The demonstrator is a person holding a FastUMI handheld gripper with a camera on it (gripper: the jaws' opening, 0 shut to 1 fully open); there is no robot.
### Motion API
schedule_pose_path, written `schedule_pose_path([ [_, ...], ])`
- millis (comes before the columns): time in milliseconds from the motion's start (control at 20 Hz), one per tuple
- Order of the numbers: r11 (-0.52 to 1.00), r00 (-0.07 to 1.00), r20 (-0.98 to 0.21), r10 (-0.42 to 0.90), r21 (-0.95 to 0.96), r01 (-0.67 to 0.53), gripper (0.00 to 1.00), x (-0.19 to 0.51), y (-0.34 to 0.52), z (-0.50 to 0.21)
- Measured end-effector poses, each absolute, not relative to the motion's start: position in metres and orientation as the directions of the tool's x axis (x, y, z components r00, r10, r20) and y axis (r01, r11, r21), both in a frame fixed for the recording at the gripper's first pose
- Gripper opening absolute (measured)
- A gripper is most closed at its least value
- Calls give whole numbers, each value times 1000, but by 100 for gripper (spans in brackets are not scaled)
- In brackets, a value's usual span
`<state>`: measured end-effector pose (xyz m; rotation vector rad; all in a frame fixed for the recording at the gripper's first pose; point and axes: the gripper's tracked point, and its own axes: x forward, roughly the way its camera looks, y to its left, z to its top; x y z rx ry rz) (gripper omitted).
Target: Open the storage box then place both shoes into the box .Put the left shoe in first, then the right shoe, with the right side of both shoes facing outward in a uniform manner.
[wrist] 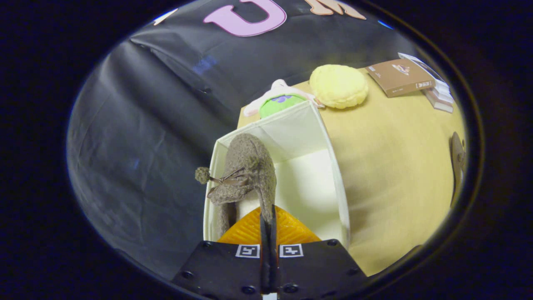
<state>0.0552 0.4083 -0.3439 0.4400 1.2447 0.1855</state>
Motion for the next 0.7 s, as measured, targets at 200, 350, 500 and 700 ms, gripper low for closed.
schedule_pose_path([
  [200, 917, 276, -903, 329, 375, 133, 4, 57, 417, -372],
  [350, 927, 238, -922, 304, 344, 147, 4, 53, 422, -389],
  [500, 928, 210, -935, 286, 325, 183, 4, 50, 425, -401],
  [700, 931, 201, -937, 286, 321, 174, 3, 52, 429, -404],
])
